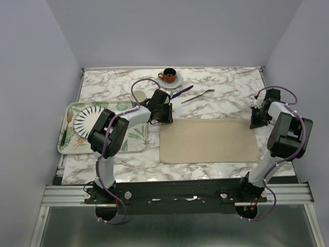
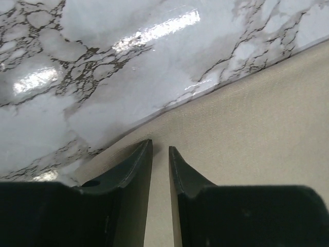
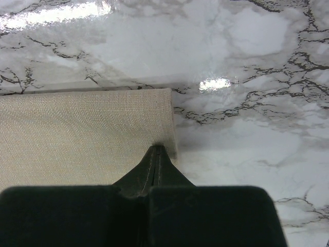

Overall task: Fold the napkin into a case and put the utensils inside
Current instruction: Smooth out the rectangle-folded napkin at the center of the board.

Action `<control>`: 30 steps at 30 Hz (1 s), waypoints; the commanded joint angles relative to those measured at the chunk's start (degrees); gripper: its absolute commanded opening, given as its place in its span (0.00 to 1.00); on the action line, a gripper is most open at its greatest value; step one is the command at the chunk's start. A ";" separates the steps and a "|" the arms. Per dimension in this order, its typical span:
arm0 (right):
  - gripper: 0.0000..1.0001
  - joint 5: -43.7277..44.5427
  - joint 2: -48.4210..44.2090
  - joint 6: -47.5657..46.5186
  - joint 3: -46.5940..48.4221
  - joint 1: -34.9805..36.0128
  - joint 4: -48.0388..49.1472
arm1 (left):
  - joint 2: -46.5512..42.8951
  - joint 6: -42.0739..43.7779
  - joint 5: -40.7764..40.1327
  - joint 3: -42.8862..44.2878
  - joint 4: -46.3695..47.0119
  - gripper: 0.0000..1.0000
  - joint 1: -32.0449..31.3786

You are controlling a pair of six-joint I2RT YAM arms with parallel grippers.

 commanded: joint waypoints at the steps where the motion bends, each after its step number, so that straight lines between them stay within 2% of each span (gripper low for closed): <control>1: 0.01 1.73 0.67 -0.39 0.67 0.22 1.27 | -3.13 4.09 -7.20 -0.40 -4.16 0.31 0.17; 7: 0.01 1.65 0.67 -0.13 0.67 0.30 1.35 | -3.66 5.49 -8.52 -0.58 -4.60 0.23 0.17; 12: 0.01 -0.28 0.15 -0.39 0.67 0.39 0.40 | -1.99 6.29 -10.89 -0.49 -4.95 0.11 0.17; 19: 0.01 -9.34 -7.93 -1.88 1.37 2.41 -4.09 | -3.12 8.56 -8.52 0.57 -5.04 0.09 -0.97; 25: 0.01 -7.32 -11.90 -4.60 2.25 8.03 -3.65 | -7.35 15.33 -12.37 2.67 -6.17 0.07 -4.40; 30: 0.01 -3.81 -8.83 -5.49 4.18 11.55 -3.13 | -6.30 17.27 -16.51 5.57 -9.34 0.04 -4.49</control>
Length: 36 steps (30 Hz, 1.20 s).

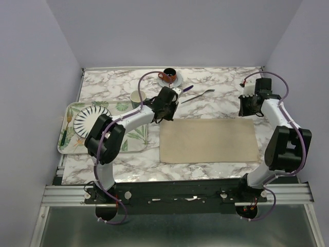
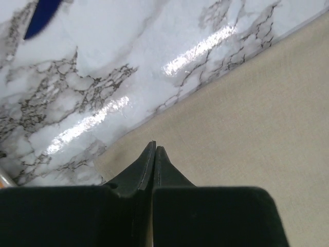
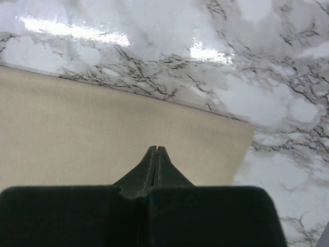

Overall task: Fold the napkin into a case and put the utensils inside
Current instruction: Smooth out the rectangle-folded napkin at the center of the board.

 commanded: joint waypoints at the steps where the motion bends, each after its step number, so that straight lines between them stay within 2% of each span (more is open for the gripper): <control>1: 0.01 2.99 3.35 -2.01 2.26 2.42 -0.46 | -1.01 3.94 -5.80 2.98 -3.40 0.04 0.39; 14: 0.01 12.22 12.75 -6.40 4.28 2.68 1.65 | 5.49 7.19 -9.23 3.24 -5.51 0.03 0.56; 22: 0.01 12.58 16.89 -6.23 6.57 2.68 0.51 | 9.28 10.53 -10.11 4.82 -6.92 0.04 1.35; 26: 0.01 11.26 16.81 -4.48 9.03 2.68 -0.98 | 9.89 12.56 -10.11 6.83 -6.39 0.14 1.62; 29: 0.03 10.47 14.70 -2.90 12.10 2.68 -2.83 | 8.93 15.01 -8.28 8.86 -6.83 0.25 1.88; 33: 0.12 6.44 9.61 -1.49 14.57 2.24 -7.74 | 0.61 13.62 -2.04 7.29 -5.43 0.46 1.97; 35: 0.16 5.46 5.48 -1.22 13.26 2.07 -9.07 | -2.66 9.58 1.46 5.54 -6.48 0.51 1.88; 36: 0.23 4.67 4.33 -1.13 12.64 1.63 -10.20 | -5.63 7.57 2.10 4.83 -7.00 0.55 1.79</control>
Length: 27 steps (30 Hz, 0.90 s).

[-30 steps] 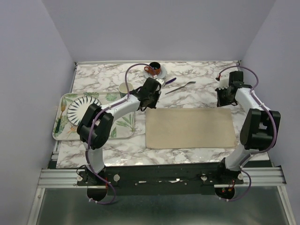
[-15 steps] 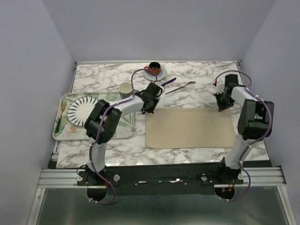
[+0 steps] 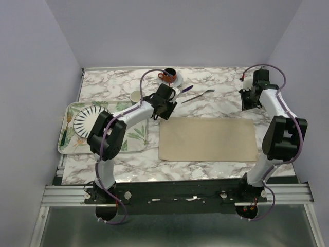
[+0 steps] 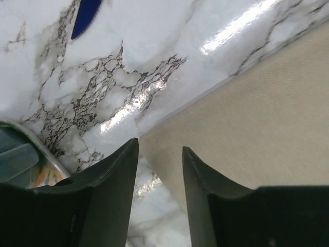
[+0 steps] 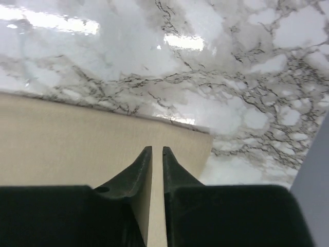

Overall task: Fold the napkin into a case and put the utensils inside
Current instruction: Smooth out the rectangle-folded napkin at the center of the board, then pick up the rectangle-folded napkin from the center of the board.

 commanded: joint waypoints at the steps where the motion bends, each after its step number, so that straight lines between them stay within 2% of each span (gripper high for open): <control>1: 0.31 -4.69 -9.38 1.84 -0.21 -1.34 -6.63 | -12.50 -8.39 7.41 -2.52 -1.67 0.56 -0.15; 3: 0.40 -6.61 -12.11 2.10 -2.67 -2.92 -8.55 | -16.27 -12.54 7.42 -6.03 -2.91 0.58 -0.50; 6: 0.41 -10.90 -15.00 0.62 -6.27 -4.77 -11.37 | -21.89 -19.67 6.54 -13.32 -2.74 0.60 -0.77; 8: 0.41 -14.25 -16.85 -2.71 -8.21 -4.78 -12.25 | -24.80 -20.56 7.15 -18.93 -0.20 0.61 -0.86; 9: 0.41 -19.14 -18.95 -3.25 -9.00 -4.43 -13.48 | -27.60 -20.30 8.46 -20.27 0.42 0.63 -0.68; 11: 0.41 -20.95 -20.63 -2.73 -10.32 -3.03 -14.10 | -30.69 -20.38 10.31 -23.77 2.00 0.63 -0.42; 14: 0.43 -19.55 -23.97 1.47 -12.87 1.45 -11.92 | -34.48 -21.08 9.44 -26.34 1.31 0.65 -0.24; 15: 0.48 -17.11 -24.50 2.01 -13.57 3.38 -9.82 | -35.27 -21.17 9.26 -26.78 0.79 0.65 -0.15; 19: 0.54 -10.33 -22.23 4.65 -16.48 3.93 -8.21 | -37.65 -21.09 11.71 -29.77 1.57 0.65 2.57; 23: 0.55 -14.34 -21.78 4.74 -18.50 4.10 -8.48 | -37.73 -22.57 12.77 -31.52 1.66 0.65 4.24; 26: 0.58 -13.84 -23.01 6.75 -18.33 9.35 -5.94 | -38.79 -25.73 16.02 -32.67 3.94 0.66 7.57; 27: 0.63 -12.96 -24.23 8.59 -18.24 13.55 -3.49 | -39.05 -26.18 17.16 -32.59 4.29 0.66 8.45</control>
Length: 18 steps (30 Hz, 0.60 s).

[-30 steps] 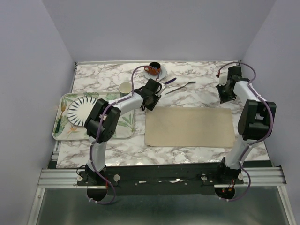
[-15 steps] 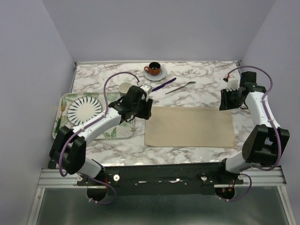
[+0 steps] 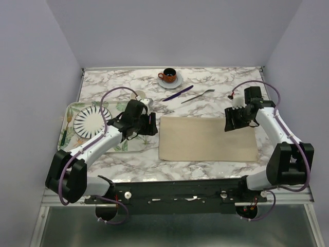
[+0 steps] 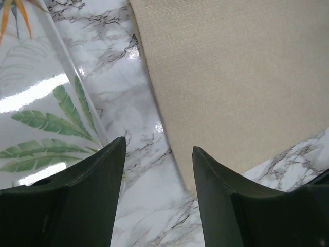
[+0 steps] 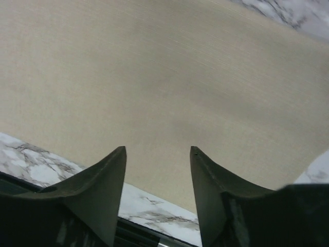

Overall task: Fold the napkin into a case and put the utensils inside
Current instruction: Pick up the rectangle-folded napkin from the center of the board.

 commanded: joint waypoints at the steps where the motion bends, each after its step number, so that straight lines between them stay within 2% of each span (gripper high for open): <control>1: 0.65 1.14 -2.69 5.80 0.40 10.57 7.10 | -2.72 -4.85 5.48 -1.11 3.05 0.66 5.13; 6: 0.65 10.97 1.17 15.21 5.14 29.08 13.69 | -6.85 -7.74 4.34 -2.16 3.49 0.68 10.06; 8: 0.65 13.96 4.68 18.02 8.12 34.20 15.55 | -9.58 -9.24 3.72 -3.82 3.23 0.68 13.47; 9: 0.64 16.94 6.17 19.69 9.45 39.10 16.51 | -10.37 -9.94 3.72 -4.27 3.23 0.68 14.80; 12: 0.58 23.27 14.25 23.64 16.91 47.38 16.17 | -13.18 -11.35 3.90 -5.07 2.44 0.69 19.54; 14: 0.56 25.13 20.64 26.37 20.86 50.04 14.86 | -14.59 -11.80 3.63 -4.89 1.73 0.69 21.66; 18: 0.54 28.47 30.95 33.66 35.96 54.00 6.79 | -15.56 -12.41 2.41 -3.58 0.85 0.69 26.32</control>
